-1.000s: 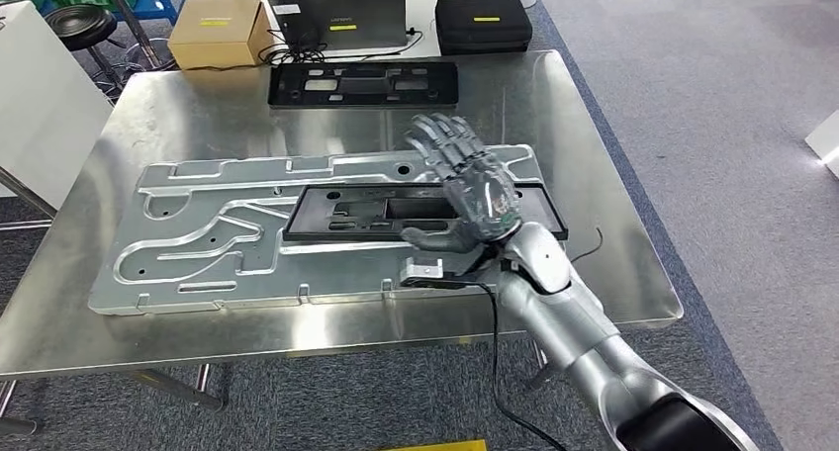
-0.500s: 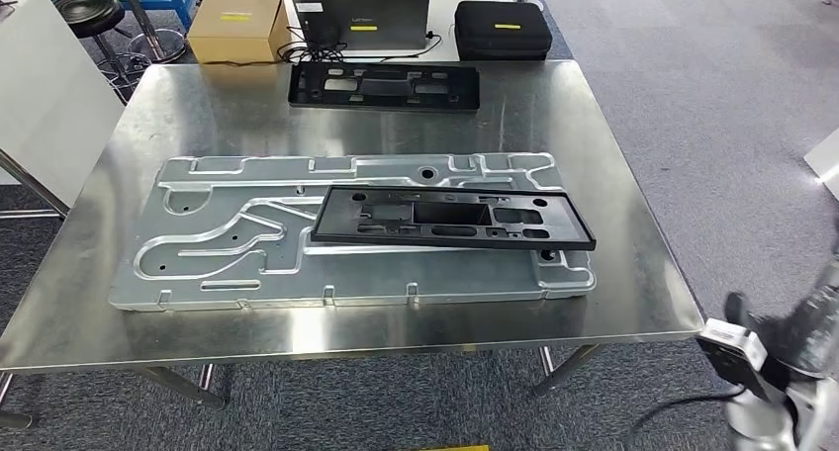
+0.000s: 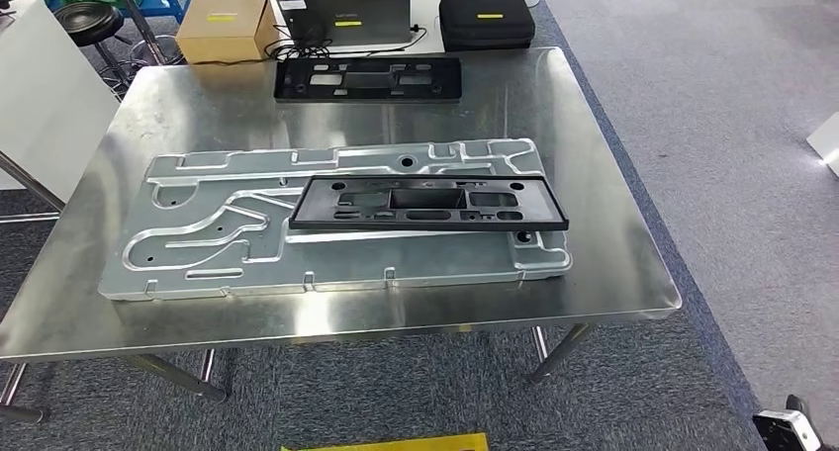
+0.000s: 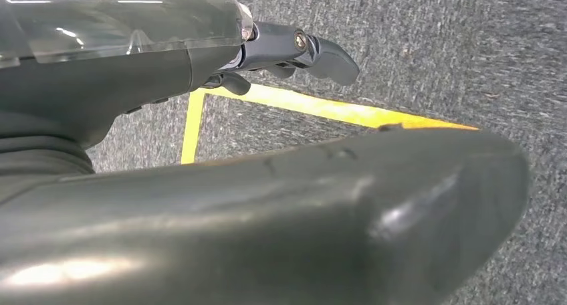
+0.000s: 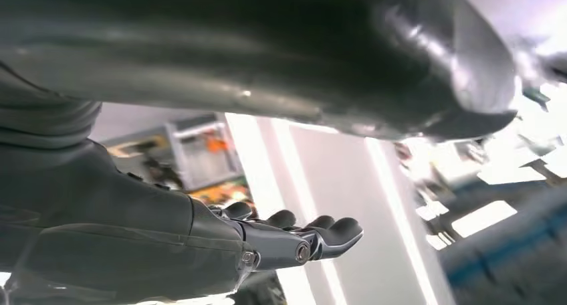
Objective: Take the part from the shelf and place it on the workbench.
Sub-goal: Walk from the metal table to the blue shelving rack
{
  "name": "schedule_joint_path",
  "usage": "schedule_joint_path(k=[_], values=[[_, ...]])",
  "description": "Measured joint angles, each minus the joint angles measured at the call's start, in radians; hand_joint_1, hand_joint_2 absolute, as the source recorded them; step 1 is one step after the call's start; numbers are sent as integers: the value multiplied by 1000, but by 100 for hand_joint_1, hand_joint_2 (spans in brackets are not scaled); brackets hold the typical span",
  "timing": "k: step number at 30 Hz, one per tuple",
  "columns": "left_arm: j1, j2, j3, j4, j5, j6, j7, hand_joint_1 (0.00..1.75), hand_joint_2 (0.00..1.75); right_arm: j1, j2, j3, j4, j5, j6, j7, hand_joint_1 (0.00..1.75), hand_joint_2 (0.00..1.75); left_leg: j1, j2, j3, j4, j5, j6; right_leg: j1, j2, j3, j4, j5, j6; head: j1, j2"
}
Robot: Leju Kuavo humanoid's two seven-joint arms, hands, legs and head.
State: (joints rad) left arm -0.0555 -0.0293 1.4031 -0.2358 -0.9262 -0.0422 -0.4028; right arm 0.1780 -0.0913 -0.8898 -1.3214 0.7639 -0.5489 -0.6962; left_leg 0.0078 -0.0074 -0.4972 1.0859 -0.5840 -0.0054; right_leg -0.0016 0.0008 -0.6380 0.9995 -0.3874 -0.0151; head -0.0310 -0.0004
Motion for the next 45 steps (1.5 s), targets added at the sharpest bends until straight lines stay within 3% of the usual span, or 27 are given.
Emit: schedule_joint_path(k=[2, 5, 6, 8, 10, 11, 12, 13, 15, 17, 19, 21, 22, 25, 26, 27, 29, 31, 33, 34, 36, 37, 39, 41, 42, 43, 45], values=[[-5, -1, 1, 0, 2, 1, 5, 0, 0, -29, 6, -50, 113, 74, -12, 0, 0, 0, -7, 0, 61, -106, 30, 11, 2, 0, -8, 1, 16, 10, 0, 0], [-6, -5, 6, 0, 2, 3, 17, 0, 0, -79, 7, -123, 339, 195, -42, 47, 0, 0, -11, 1, 58, -122, 55, 26, 0, 1, -8, -9, 39, 28, 0, 0], [-6, -8, 8, 0, 1, 4, 20, 0, 0, -91, 7, -143, 420, 236, -43, 87, 0, 0, -9, 3, 53, -126, 68, 33, -2, 1, -11, -6, 30, 34, 0, 0], [-5, -15, 12, 0, -2, 3, 24, 0, 0, -111, 7, -172, 575, 311, -32, 179, 0, 0, -5, 8, 32, -134, 96, 45, -7, 2, -33, 53, -46, 44, 0, 0], [-2, -22, 14, 0, -8, 1, 26, 0, 0, -127, 14, -182, 704, 377, -6, 269, 0, 0, -6, 12, 5, -133, 117, 48, -12, 1, -66, 179, -152, 54, 0, 0], [0, -26, 14, 0, -12, -1, 27, 0, 0, -135, 19, -182, 756, 403, 13, 309, 0, 0, -6, 14, -9, -131, 126, 46, -15, 1, -74, 238, -180, 58, 0, 0], [1, -30, 14, 0, -16, -3, 28, 0, 0, -142, 26, -182, 807, 426, 43, 354, 0, 0, -5, 16, -24, -127, 135, 43, -18, 1, -68, 271, -182, 62, 0, 0], [2, -33, 14, 0, -21, -6, 31, 0, 0, -149, 32, -182, 850, 443, 80, 398, 0, 0, -4, 17, -39, -122, 143, 40, -22, 0, -44, 270, -165, 65, 0, 0], [2, -40, 14, 1, -31, -13, 35, 0, 0, -161, 45, -180, 921, 474, 169, 487, 0, 0, -1, 17, -67, -107, 156, 29, -31, 0, 56, 166, -122, 69, 0, 0], [1, -44, 14, 1, -40, -17, 38, 0, 0, -174, 55, -176, 968, 499, 238, 546, 0, 0, -1, 18, -86, -91, 164, 17, -30, 2, 152, 32, -129, 63, 0, 0], [1, -45, 14, 1, -51, -19, 45, 0, 0, -185, 65, -173, 1003, 512, 293, 579, 0, 0, -2, 19, -94, -85, 175, 2, -22, 4, 179, -17, -144, 48, 0, 0], [4, -46, 11, 2, -67, -21, 51, 0, 0, -192, 73, -173, 1032, 517, 345, 604, 0, 0, 1, 18, -100, -81, 178, -12, -21, 1, 164, -18, -131, 27, 0, 0], [7, -46, 7, 2, -77, -22, 52, 0, 0, -196, 77, -173, 1043, 519, 368, 614, 0, 0, 3, 17, -109, -64, 156, -18, -21, -2, 154, -20, -120, 16, 0, 0], [12, -45, -8, 3, -100, -26, 54, 0, 0, -207, 86, -172, 1067, 526, 423, 634, 0, 0, 6, 16, -156, 91, 9, -27, -16, -6, 112, -20, -86, -3, 0, 0], [12, -44, -12, 3, -105, -27, 54, 0, 0, -209, 89, -172, 1074, 528, 436, 638, 0, 0, 6, 16, -165, 152, -23, -29, -13, -7, 96, -19, -74, -4, 0, 0], [11, -42, -15, 3, -110, -28, 55, 0, 0, -211, 92, -171, 1080, 530, 447, 640, 0, 0, 6, 16, -164, 193, -31, -29, -9, -7, 81, -17, -63, -5, 0, 0], [11, -39, -25, 3, -122, -29, 56, 0, 0, -216, 98, -170, 1089, 532, 465, 641, 0, 0, 5, 15, -113, 174, 14, -23, -4, -8, 49, -12, -41, -5, 0, 0], [6, -33, -38, 3, -137, -29, 58, 0, 0, -222, 106, -167, 1096, 536, 482, 641, 0, 0, 0, 15, -2, 31, 51, -9, 1, -7, 25, -6, -22, -1, 0, 0], [-2, -26, -48, 3, -146, -28, 60, 0, 0, -227, 113, -160, 1101, 545, 495, 637, 0, 0, -7, 15, 82, -99, 41, 5, 4, -8, 14, -3, -3, 7, 0, 0], [-4, -23, -53, 3, -149, -28, 61, 0, 0, -229, 115, -155, 1104, 550, 502, 634, 0, 0, -10, 15, 95, -128, 35, 11, 4, -9, 12, -4, 7, 13, 0, 0], [-5, -19, -59, 3, -152, -27, 64, 0, 0, -230, 118, -147, 1108, 558, 513, 623, 0, 0, -10, 17, 83, -136, 52, 25, 1, -9, 9, -8, 19, 25, 0, 0], [-5, -18, -60, 3, -153, -27, 65, 0, 0, -231, 120, -144, 1110, 559, 517, 618, 0, 0, -9, 19, 73, -138, 65, 34, -1, -7, 2, 3, 0, 30, 0, 0], [-6, -13, -63, 4, -156, -27, 66, 0, 0, -232, 125, -141, 1113, 556, 521, 612, 0, 0, -6, 23, 46, -141, 92, 47, -5, -4, -22, 78, -93, 39, 0, 0], [-6, -7, -66, 3, -159, -27, 66, 0, 0, -234, 132, -141, 1117, 551, 521, 613, 0, 0, -7, 23, 12, -139, 117, 51, -9, -4, -48, 206, -186, 47, 0, 0], [-6, -4, -67, 3, -160, -27, 66, 0, 0, -236, 136, -141, 1118, 549, 521, 615, 0, 0, -7, 24, -6, -135, 130, 49, -12, -3, -50, 257, -198, 51, 0, 0], [-6, -2, -67, 3, -161, -27, 66, 0, 0, -237, 139, -141, 1119, 547, 521, 618, 0, 0, -7, 24, -26, -130, 141, 46, -14, -3, -40, 281, -185, 53, 0, 0], [-6, 2, -68, 4, -161, -24, 67, 0, 0, -241, 146, -141, 1120, 544, 521, 622, 0, 0, -6, 24, -63, -116, 160, 40, -18, -4, 31, 226, -128, 53, 0, 0]])
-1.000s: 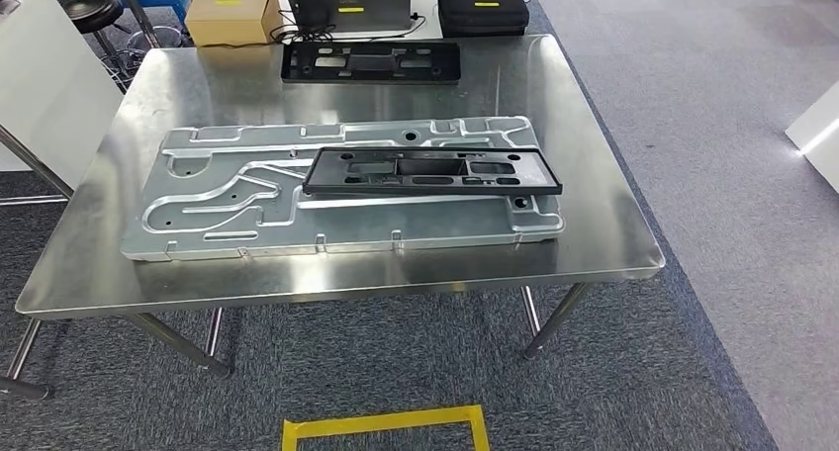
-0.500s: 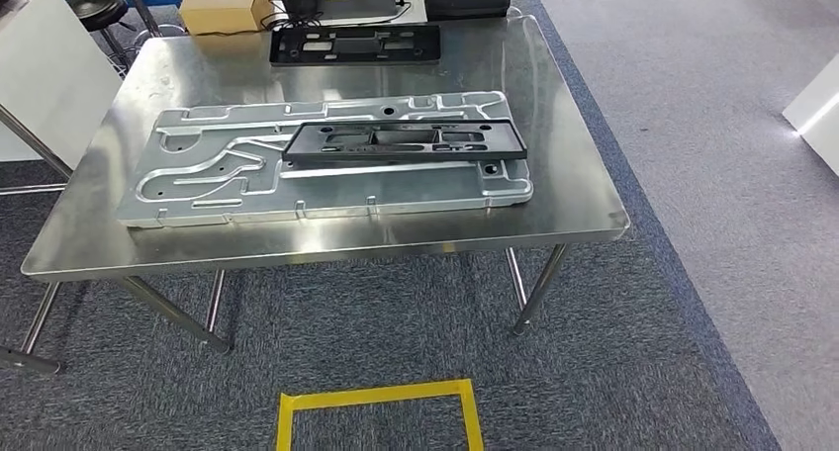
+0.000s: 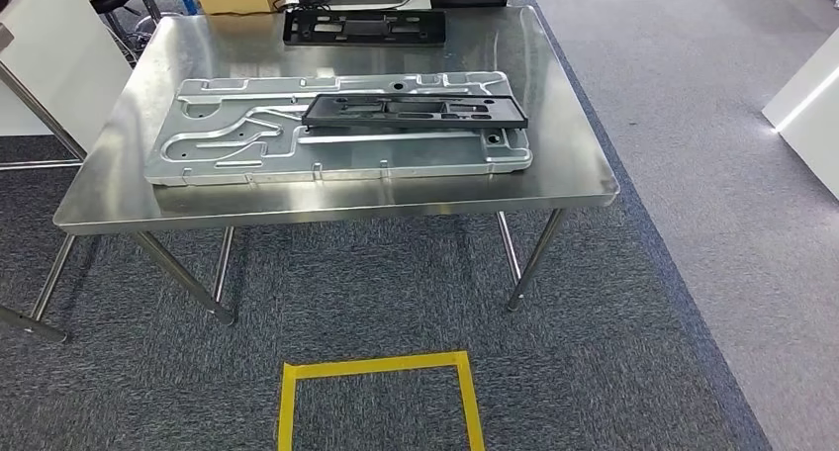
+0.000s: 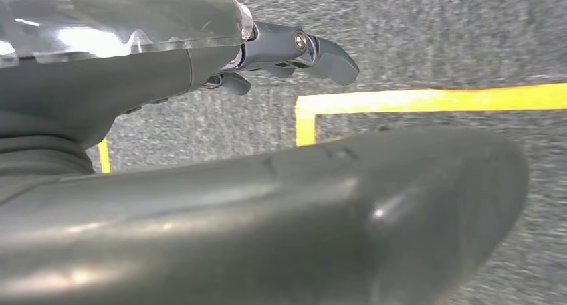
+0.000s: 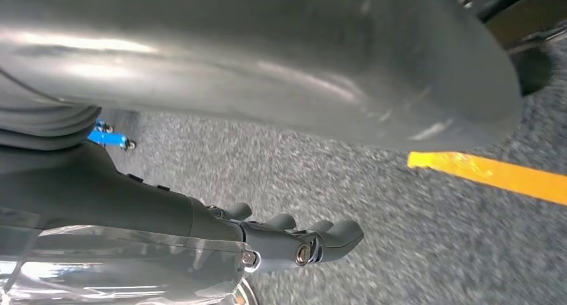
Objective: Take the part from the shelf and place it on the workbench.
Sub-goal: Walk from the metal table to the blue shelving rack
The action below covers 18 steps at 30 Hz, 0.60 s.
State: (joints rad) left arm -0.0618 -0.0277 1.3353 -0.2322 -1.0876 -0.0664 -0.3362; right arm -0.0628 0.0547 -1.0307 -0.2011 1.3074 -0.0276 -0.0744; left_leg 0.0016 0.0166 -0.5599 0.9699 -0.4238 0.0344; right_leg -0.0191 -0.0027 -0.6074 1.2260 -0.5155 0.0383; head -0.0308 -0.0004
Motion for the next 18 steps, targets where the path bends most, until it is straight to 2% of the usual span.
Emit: schedule_joint_path(k=[1, 2, 3, 4, 6, 7, 8, 9, 11, 12, 13, 14, 15, 16, 17, 18], values=[[0, 1, 0, 0, 0, 3, 0, 0, 0, -3, 4, 0, 1, -2, 1, 4, 0, 0, -1, 0, -16, 8, 7, -4, 0, 0, 59, -71, 11, -3, 0, 0], [0, 2, 0, 0, 0, 5, 1, 0, 0, -6, 7, 0, 1, -3, 2, 9, 0, 0, -2, 0, -29, 17, 14, -9, 1, 0, 117, -150, 3, -8, 0, 0], [0, 3, 0, 0, 0, 8, 2, 0, 0, -9, 11, 0, 2, -4, 4, 15, 0, 0, -2, 0, -38, 24, 21, -15, 4, 0, 159, -214, -12, -13, 0, 0], [-1, 4, 0, 0, 0, 10, 2, 0, 0, -11, 16, 0, 3, -5, 6, 22, 0, 0, -2, 0, -44, 27, 29, -21, 7, 1, 182, -254, -26, -19, 0, 0], [0, 6, 0, 0, 0, 12, 3, 0, 0, -11, 25, 0, 6, -5, 16, 36, 0, 0, 1, -1, -51, 29, 42, -35, 9, -1, 177, -271, -22, -33, 0, 0], [2, 7, 0, 0, 0, 13, 3, 0, 0, -11, 30, 0, 8, -3, 21, 43, 0, 0, 3, -3, -58, 37, 30, -41, 8, -3, 168, -272, -11, -41, 0, 0], [3, 7, 0, 0, -1, 13, 3, 0, 0, -11, 34, 0, 9, 0, 27, 50, 0, 0, 5, -5, -69, 60, -1, -46, 7, -5, 156, -274, 1, -49, 0, 0], [4, 8, 0, 0, -1, 13, 3, 0, 0, -11, 38, 1, 10, 3, 31, 56, 0, 0, 8, -7, -84, 103, -49, -49, 6, -7, 142, -275, 14, -56, 0, 0], [6, 10, -1, 0, -2, 13, 2, 0, 0, -9, 43, 3, 10, 6, 36, 62, 0, 0, 9, -8, -115, 227, -146, -56, 9, -9, 112, -273, 37, -61, 0, 0], [6, 12, -1, 0, -3, 13, 1, 0, 0, -8, 46, 4, 10, 6, 37, 61, 0, 0, 10, -8, -122, 282, -166, -58, 10, -10, 96, -270, 48, -61, 0, 0], [6, 13, -1, 0, -6, 13, 0, 0, 0, -8, 48, 4, 10, 5, 38, 57, 0, 0, 10, -8, -115, 311, -159, -60, 10, -10, 78, -265, 59, -60, 0, 0], [6, 14, -2, 0, -8, 13, -1, 0, 0, -8, 50, 5, 10, 4, 38, 50, 0, 0, 11, -8, -92, 307, -133, -61, 10, -9, 59, -259, 68, -58, 0, 0], [5, 17, -3, 0, -11, 13, -2, 0, 0, -8, 53, 6, 11, 4, 39, 42, 0, 0, 12, -8, -52, 268, -102, -60, 10, -9, 41, -251, 77, -55, 0, 0], [4, 19, -6, 0, -14, 13, -4, 0, 0, -8, 56, 7, 11, 3, 39, 32, 0, 0, 12, -9, 2, 200, -87, -58, 10, -9, 25, -243, 84, -51, 0, 0], [1, 23, -9, 0, -15, 13, -5, 0, 0, -9, 58, 8, 11, 1, 41, 22, 0, 0, 11, -10, 59, 121, -88, -54, 11, -8, 13, -234, 90, -46, 0, 0], [-1, 25, -12, 0, -17, 14, -7, 0, 0, -10, 60, 9, 11, 0, 43, 13, 0, 0, 9, -12, 99, 58, -100, -48, 12, -9, 6, -228, 97, -40, 0, 0]])
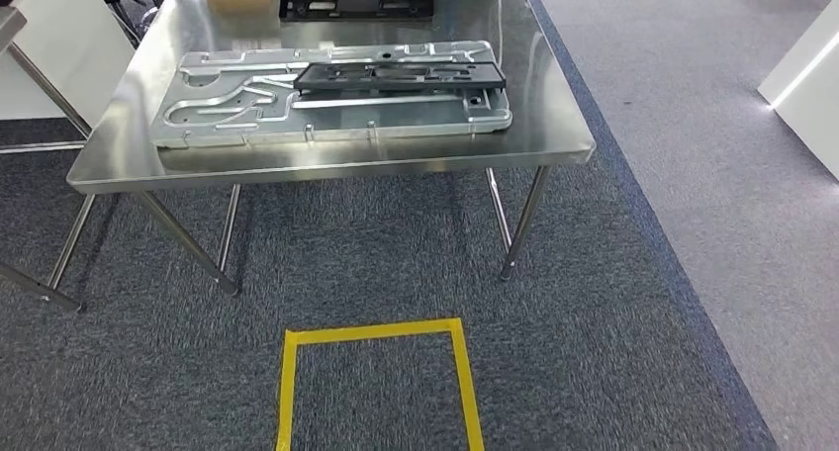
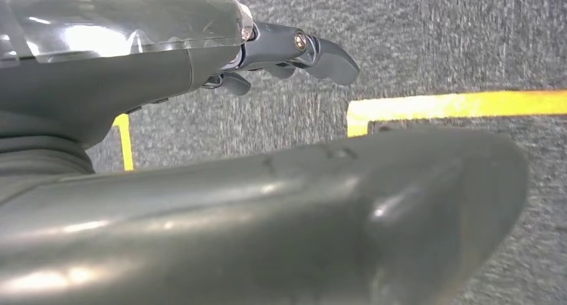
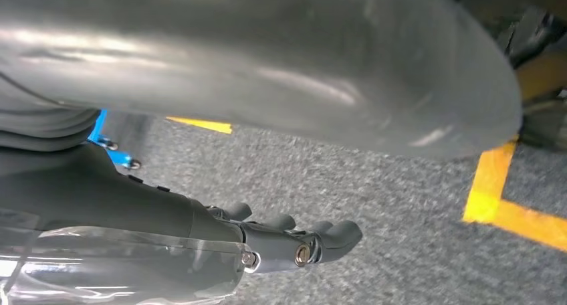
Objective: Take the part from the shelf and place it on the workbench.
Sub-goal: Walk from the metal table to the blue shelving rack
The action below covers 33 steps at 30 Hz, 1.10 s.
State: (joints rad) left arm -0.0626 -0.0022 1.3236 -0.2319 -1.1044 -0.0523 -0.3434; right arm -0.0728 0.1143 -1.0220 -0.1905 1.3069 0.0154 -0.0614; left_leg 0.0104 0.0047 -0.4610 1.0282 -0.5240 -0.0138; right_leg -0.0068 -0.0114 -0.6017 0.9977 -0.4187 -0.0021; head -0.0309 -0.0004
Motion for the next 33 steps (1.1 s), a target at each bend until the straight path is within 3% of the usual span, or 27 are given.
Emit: schedule_joint_path(k=[2, 4, 5, 6, 8, 9, 10, 11, 13, 15, 16, 17, 19, 20, 21, 23, 24, 25, 26, 27, 28, 29, 31, 33], values=[[-3, 3, -2, 0, 0, 4, -4, 0, 0, -2, 4, 1, 0, -2, 8, -17, 0, 0, -5, -2, 27, -57, -19, 15, 2, -1, -7, 4, 15, 13, 0, 0], [-2, 4, -2, 0, 1, 10, -4, 0, 0, -2, 6, 4, 1, 2, 18, -28, 0, 0, -4, -1, 9, -59, -3, 34, -1, -1, -17, 10, 16, 25, 0, 0], [-3, 5, -2, 0, 2, 12, -3, 0, 0, -2, 7, 6, 1, 6, 23, -30, 0, 0, -3, -1, -3, -60, 10, 43, -3, 0, -26, 28, -11, 30, 0, 0], [-3, 5, -2, 0, 3, 14, -3, 0, 0, -2, 7, 9, 1, 11, 27, -32, 0, 0, -2, -1, -18, -61, 23, 50, -5, 1, -39, 65, -56, 34, 0, 0], [-4, 6, -2, 0, 3, 15, -2, 0, 0, -3, 8, 14, 1, 17, 31, -33, 0, 0, -4, -6, -48, -60, 48, 57, -6, 4, -67, 182, -163, 39, 0, 0], [-3, 6, -2, 0, 3, 16, -2, 0, 0, -3, 8, 15, 1, 17, 30, -34, 0, 0, -6, -8, -64, -59, 60, 58, -6, 4, -75, 241, -191, 41, 0, 0], [-2, 6, -2, 0, 3, 16, -2, 0, 0, -3, 9, 16, 1, 14, 27, -32, 0, 0, -7, -10, -80, -57, 72, 57, -6, 5, -72, 277, -192, 42, 0, 0], [-2, 5, -2, 0, 3, 15, -1, 0, 0, -4, 9, 16, 1, 10, 23, -29, 0, 0, -9, -11, -96, -54, 84, 56, -6, 6, -53, 282, -171, 40, 0, 0], [-2, 5, -2, 0, 2, 14, -2, 0, 0, -7, 9, 16, 1, 2, 14, -20, 0, 0, -10, -13, -125, -47, 103, 52, -3, 9, 34, 190, -116, 31, 0, 0], [-4, 5, -2, 0, 0, 12, -4, 0, 0, -11, 8, 16, 1, -1, 11, -11, 0, 0, -13, -14, -144, -38, 118, 44, 3, 14, 142, 34, -113, 18, 0, 0], [-5, 5, -2, 0, -1, 11, -6, 0, 0, -12, 8, 16, 1, -1, 11, -7, 0, 0, -14, -13, -150, -36, 127, 39, 7, 16, 174, -18, -122, 12, 0, 0], [-7, 5, -2, 0, -2, 10, -6, 0, 0, -13, 7, 15, 0, -2, 10, -4, 0, 0, -14, -13, -155, -36, 136, 33, 10, 17, 187, -47, -128, 7, 0, 0], [-9, 6, -2, 0, -2, 10, -7, 0, 0, -13, 8, 14, 1, -4, 8, 2, 0, 0, -12, -14, -163, -37, 148, 22, 8, 14, 176, -55, -116, -6, 0, 0], [-9, 6, -2, 0, -2, 11, -6, 0, 0, -13, 9, 13, 1, -6, 7, 4, 0, 0, -10, -13, -170, -26, 134, 16, 6, 11, 168, -57, -107, -12, 0, 0], [-9, 7, -2, 0, -2, 11, -5, 0, 0, -12, 9, 12, 1, -8, 6, 5, 0, 0, -8, -12, -181, 2, 101, 11, 3, 8, 159, -60, -96, -18, 0, 0], [-9, 7, -2, 0, -2, 15, 0, 0, 0, -10, 9, 9, 1, -14, 0, 5, 0, 0, -3, -11, -213, 114, 4, 2, 4, 3, 137, -60, -77, -24, 0, 0], [-10, 7, -2, 0, -2, 17, 3, 0, 0, -8, 9, 7, 1, -16, -4, 6, 0, 0, -1, -10, -228, 180, -29, -2, 4, 0, 124, -60, -68, -25, 0, 0], [-11, 7, -2, 0, -3, 19, 6, 0, 0, -7, 9, 5, 1, -19, -9, 7, 0, 0, 0, -10, -235, 230, -36, -5, 5, -2, 111, -58, -59, -24, 0, 0], [-12, 7, -2, 0, -3, 21, 9, 0, 0, -7, 9, 3, 1, -23, -13, 9, 0, 0, 1, -10, -227, 252, -21, -7, 5, -4, 98, -55, -51, -23, 0, 0], [-12, 6, -2, 0, -3, 23, 10, 0, 0, -7, 9, 1, 1, -27, -17, 12, 0, 0, 2, -10, -200, 235, 8, -7, 4, -6, 85, -50, -44, -20, 0, 0], [-13, 6, -2, 0, -3, 26, 11, 0, 0, -8, 9, -1, 1, -32, -21, 15, 0, 0, 3, -10, -158, 187, 36, -6, 4, -6, 74, -44, -39, -17, 0, 0], [-14, 6, -2, 0, -3, 30, 12, 0, 0, -8, 9, -5, 1, -39, -23, 17, 0, 0, 2, -9, -103, 112, 45, -3, 4, -7, 63, -37, -35, -13, 0, 0], [-18, 6, -2, 0, -2, 38, 14, 0, 0, -9, 10, -15, 1, -53, -21, 15, 0, 0, -1, -7, -20, -19, 25, 8, 7, -8, 48, -24, -29, -3, 0, 0], [-19, 6, -2, 0, 1, 48, 18, 0, 0, -10, 10, -27, 1, -70, -15, 11, 0, 0, -4, -8, -3, -64, 8, 21, 10, -10, 40, -19, -20, 9, 0, 0]])
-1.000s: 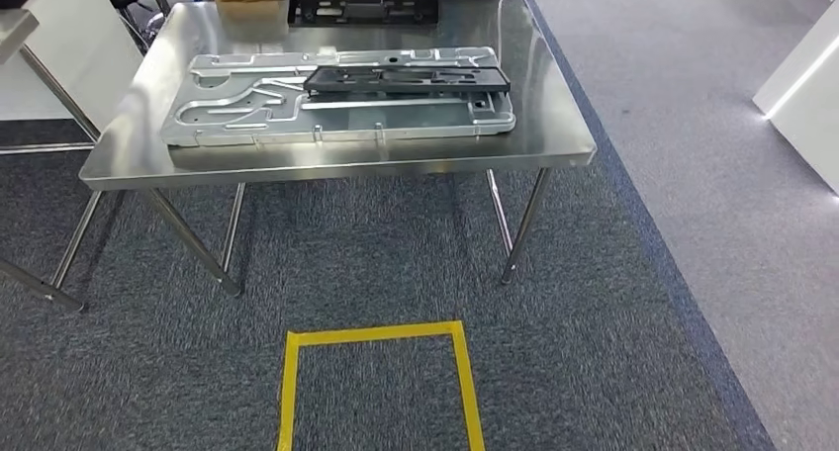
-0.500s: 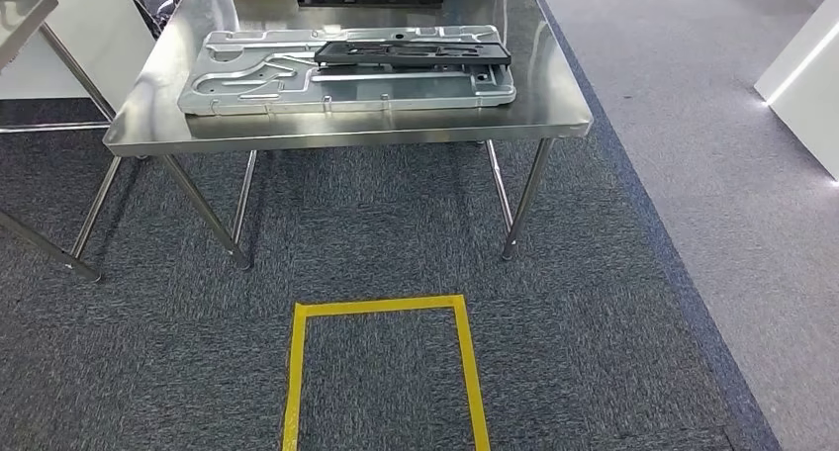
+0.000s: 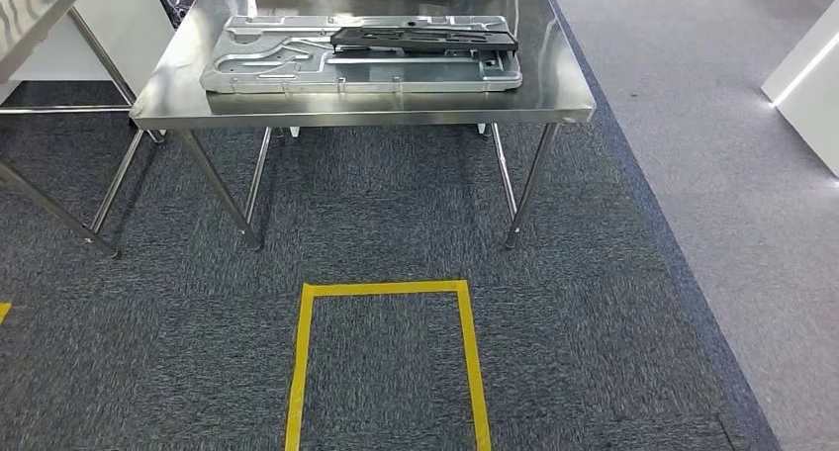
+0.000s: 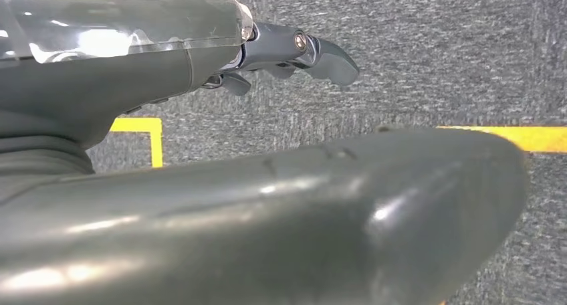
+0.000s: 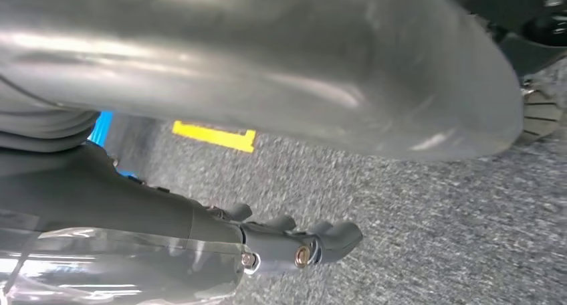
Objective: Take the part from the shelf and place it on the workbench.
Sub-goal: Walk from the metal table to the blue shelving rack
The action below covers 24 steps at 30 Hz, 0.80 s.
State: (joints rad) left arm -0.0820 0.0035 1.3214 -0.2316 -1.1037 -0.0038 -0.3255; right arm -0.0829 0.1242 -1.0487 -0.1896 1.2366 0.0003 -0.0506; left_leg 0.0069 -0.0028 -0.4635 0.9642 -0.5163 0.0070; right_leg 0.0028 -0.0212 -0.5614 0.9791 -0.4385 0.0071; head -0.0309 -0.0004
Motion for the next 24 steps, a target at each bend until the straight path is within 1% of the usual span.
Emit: schedule_joint_path(k=[1, 2, 3, 4, 5, 6, 7, 8, 9, 10, 11, 12, 13, 14, 15, 18, 19, 20, 23, 24], values=[[1, -1, 0, 0, 1, 6, 2, 0, 0, 0, 0, -7, 0, -9, 2, -1, 0, 0, 2, 1, -4, -2, 2, 7, 0, 1, -3, 3, 1, 6, 0, 0], [3, -2, 0, 0, 3, 13, 4, 0, 0, -1, 0, -14, 0, -18, 5, 0, 0, 44, 3, 2, -6, -4, 7, 14, -1, 3, -8, 14, -7, 11, 0, 0], [3, -2, 0, 0, 4, 19, 6, 0, 0, -1, -1, -22, 0, -27, 7, 3, 0, 87, 5, 4, -9, -6, 13, 22, -3, 7, -21, 44, -30, 16, 0, 0], [3, -3, 0, 0, 4, 25, 9, 0, 0, 0, -1, -30, 0, -33, 9, 8, 0, 131, 5, 5, -13, -7, 18, 28, -5, 11, -43, 94, -64, 21, 0, 0], [3, -3, 0, 0, 4, 32, 11, 0, 0, 0, -1, -36, 0, -36, 9, 14, 0, 175, 3, 6, -19, -6, 21, 32, -7, 14, -72, 162, -104, 25, 0, 0], [3, -3, 0, 0, 3, 38, 14, 0, 0, 1, -1, -41, 0, -38, 9, 21, 0, 175, 2, 6, -24, -4, 24, 34, -8, 15, -102, 231, -138, 28, 0, 0], [3, -4, 0, 0, 2, 44, 17, 0, 0, 2, -1, -45, 0, -38, 9, 26, 0, 175, 0, 6, -29, -3, 27, 35, -9, 16, -121, 279, -155, 29, 0, 0], [4, -4, 0, 0, 1, 49, 20, 0, 0, 3, -1, -48, 0, -39, 9, 31, 0, 175, -1, 5, -32, -1, 28, 34, -9, 16, -122, 293, -153, 30, 0, 0], [4, -4, 0, 0, -1, 51, 22, 0, 0, 4, -1, -50, 0, -39, 9, 36, 0, 175, -3, 5, -34, 1, 29, 34, -9, 16, -102, 265, -131, 27, 0, 0], [4, -5, 0, 0, -2, 52, 23, 0, 0, 5, -1, -53, 0, -39, 10, 39, 0, 175, -4, 4, -33, 3, 29, 33, -9, 17, -65, 201, -97, 23, 0, 0], [3, -6, 0, 0, -3, 52, 23, 0, 0, 4, -2, -55, 0, -39, 10, 41, 0, 175, -5, 4, -33, 4, 28, 32, -7, 18, -23, 126, -68, 15, 0, 0], [3, -7, 0, 1, -3, 52, 22, 0, 0, 4, -3, -58, 0, -40, 10, 42, 0, 175, -7, 3, -33, 6, 28, 29, -4, 18, 11, 61, -48, 8, 0, 0], [2, -8, 0, 1, -4, 52, 21, 0, 0, 4, -3, -61, 0, -41, 11, 42, 0, 175, -9, 3, -35, 8, 28, 25, -2, 19, 31, 19, -39, 2, 0, 0], [2, -9, 0, 1, -4, 51, 19, 0, 0, 4, -4, -63, 0, -43, 11, 43, 0, 175, -10, 3, -37, 8, 28, 20, 0, 20, 38, 1, -39, -2, 0, 0], [2, -9, 0, 1, -4, 50, 16, 0, 0, 4, -4, -65, 0, -45, 10, 45, 0, 175, -12, 4, -39, 10, 27, 19, 0, 20, 37, -3, -37, -2, 0, 0], [2, -9, 0, 1, -5, 48, 11, 0, 131, 7, -4, -70, 0, -48, 2, 55, 0, 175, -12, 4, -40, 10, 27, 21, -1, 21, 36, -7, -35, -2, 0, 0], [2, -9, 0, 1, -5, 47, 10, 0, 175, 8, -4, -71, 0, -48, -1, 60, 0, 175, -10, 4, -40, 9, 28, 18, 1, 21, 36, -6, -35, -5, 0, 0], [2, -8, 0, 1, -5, 47, 10, 0, 175, 8, -4, -72, 0, -48, -4, 62, 0, 131, -9, 4, -41, 9, 29, 14, 2, 20, 35, -5, -36, -8, 0, 0], [2, -7, 0, 1, -2, 44, 5, 0, 175, 8, -4, -73, 0, -49, -10, 52, 0, 0, -7, 4, -41, 8, 30, 10, 5, 20, 34, -3, -35, -12, 0, 0], [2, -7, 0, 1, 2, 39, 2, 0, 175, 8, -4, -74, 0, -49, -10, 45, 0, 44, -6, 4, -41, 8, 31, 9, 5, 20, 34, -2, -35, -13, 0, 0]])
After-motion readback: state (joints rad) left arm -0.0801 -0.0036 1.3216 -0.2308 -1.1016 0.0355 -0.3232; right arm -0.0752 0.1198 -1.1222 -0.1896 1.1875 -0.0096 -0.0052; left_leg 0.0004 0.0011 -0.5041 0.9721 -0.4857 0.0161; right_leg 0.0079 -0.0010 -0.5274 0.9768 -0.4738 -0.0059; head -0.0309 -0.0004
